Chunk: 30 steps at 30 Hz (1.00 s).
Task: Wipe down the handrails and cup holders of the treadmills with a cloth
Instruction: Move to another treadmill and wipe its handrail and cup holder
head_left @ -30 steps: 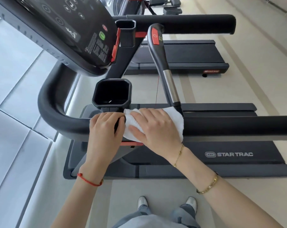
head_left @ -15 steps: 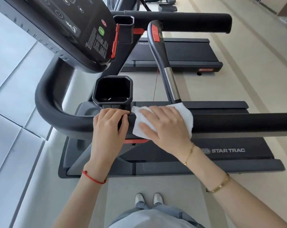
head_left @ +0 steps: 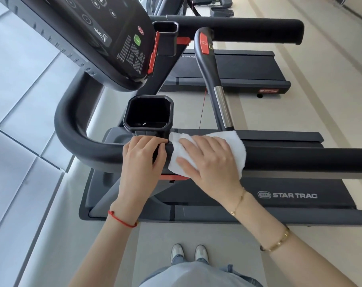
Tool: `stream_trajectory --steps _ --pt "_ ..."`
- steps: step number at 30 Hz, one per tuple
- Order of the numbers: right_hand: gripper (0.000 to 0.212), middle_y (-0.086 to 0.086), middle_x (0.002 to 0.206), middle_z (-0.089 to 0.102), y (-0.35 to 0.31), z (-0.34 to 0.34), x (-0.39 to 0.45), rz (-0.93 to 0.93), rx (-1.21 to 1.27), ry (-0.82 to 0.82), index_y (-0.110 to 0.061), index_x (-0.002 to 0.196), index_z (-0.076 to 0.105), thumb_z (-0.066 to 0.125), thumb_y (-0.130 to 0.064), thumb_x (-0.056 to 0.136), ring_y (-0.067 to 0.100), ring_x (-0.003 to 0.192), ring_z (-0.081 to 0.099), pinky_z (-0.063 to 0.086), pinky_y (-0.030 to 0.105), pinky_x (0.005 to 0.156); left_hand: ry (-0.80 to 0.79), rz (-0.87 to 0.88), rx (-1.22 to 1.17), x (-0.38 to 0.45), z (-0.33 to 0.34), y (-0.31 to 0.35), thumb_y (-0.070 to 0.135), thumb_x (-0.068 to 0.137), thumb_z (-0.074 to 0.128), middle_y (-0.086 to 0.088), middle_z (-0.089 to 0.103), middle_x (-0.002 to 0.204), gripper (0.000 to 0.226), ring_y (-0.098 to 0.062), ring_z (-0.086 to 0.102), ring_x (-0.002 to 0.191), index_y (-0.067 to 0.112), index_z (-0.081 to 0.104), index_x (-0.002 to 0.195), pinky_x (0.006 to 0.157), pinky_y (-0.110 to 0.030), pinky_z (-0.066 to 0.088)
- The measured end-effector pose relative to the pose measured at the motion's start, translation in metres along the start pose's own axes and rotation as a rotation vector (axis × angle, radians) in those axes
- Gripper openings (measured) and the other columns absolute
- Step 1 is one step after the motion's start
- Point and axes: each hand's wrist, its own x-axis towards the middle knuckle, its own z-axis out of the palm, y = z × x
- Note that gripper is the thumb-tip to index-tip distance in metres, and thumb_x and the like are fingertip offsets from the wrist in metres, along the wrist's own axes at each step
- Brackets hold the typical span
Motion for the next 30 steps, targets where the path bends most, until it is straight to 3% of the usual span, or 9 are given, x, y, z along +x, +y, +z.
stream_trajectory --steps 4,8,10,14,19,25,30 --pt "0.041 0.002 0.115 0.063 0.035 -0.011 -0.017 -0.121 -0.027 -0.025 -0.021 0.129 0.059 0.047 -0.046 0.1 0.024 0.102 0.058 0.042 0.038 0.092 0.003 -0.003 -0.01 0.0 0.0 0.0 0.015 0.098 0.054 0.005 0.069 0.103 0.02 -0.018 0.054 0.107 0.016 0.072 0.107 0.102 -0.033 0.033" --pt "0.04 -0.002 0.079 0.065 0.05 -0.02 -0.008 0.16 0.005 0.009 -0.019 0.094 0.068 0.036 -0.044 0.101 0.024 0.073 0.058 0.042 0.037 0.07 0.0 -0.008 -0.011 0.0 0.0 -0.001 0.016 0.098 0.052 0.006 0.069 0.103 0.021 -0.018 0.054 0.107 0.017 0.071 0.107 0.102 -0.034 0.034" --pt "0.037 -0.003 0.074 0.064 0.032 -0.014 0.002 0.204 0.002 0.028 -0.019 0.086 0.066 0.04 -0.041 0.098 0.024 0.069 0.057 0.039 0.036 0.068 0.004 0.0 -0.01 -0.001 0.001 -0.001 0.016 0.098 0.052 0.005 0.069 0.103 0.021 -0.018 0.054 0.107 0.017 0.071 0.107 0.102 -0.034 0.034" --pt "0.036 -0.002 0.104 0.068 0.004 0.001 -0.003 0.041 0.005 0.057 -0.02 0.114 0.067 0.045 -0.044 0.1 0.019 0.096 0.061 0.042 0.033 0.087 0.014 0.013 -0.002 -0.001 0.002 -0.002 0.015 0.098 0.053 0.004 0.069 0.104 0.02 -0.02 0.054 0.106 0.016 0.071 0.107 0.1 -0.032 0.032" --pt "0.038 0.003 0.117 0.065 0.037 -0.011 -0.026 -0.128 -0.011 0.067 -0.019 0.127 0.063 0.054 -0.042 0.098 0.024 0.109 0.06 0.043 0.037 0.095 0.009 0.004 -0.004 -0.001 0.002 0.0 0.016 0.098 0.052 0.005 0.069 0.104 0.021 -0.019 0.055 0.106 0.016 0.071 0.107 0.103 -0.036 0.035" --pt "0.039 -0.004 0.075 0.063 0.049 -0.022 -0.008 0.256 0.008 0.058 -0.019 0.089 0.066 0.036 -0.041 0.101 0.022 0.07 0.056 0.038 0.034 0.069 0.004 0.005 0.002 0.0 0.0 0.005 0.015 0.098 0.052 0.006 0.069 0.104 0.021 -0.018 0.055 0.106 0.017 0.071 0.107 0.104 -0.035 0.033" --pt "0.037 0.0 0.112 0.066 0.015 -0.003 -0.015 0.039 -0.01 0.044 -0.02 0.121 0.064 0.044 -0.044 0.101 0.021 0.102 0.06 0.041 0.034 0.091 0.009 -0.005 0.032 0.0 0.002 0.012 0.017 0.098 0.053 0.005 0.07 0.103 0.02 -0.02 0.059 0.103 0.017 0.072 0.106 0.105 -0.036 0.031"
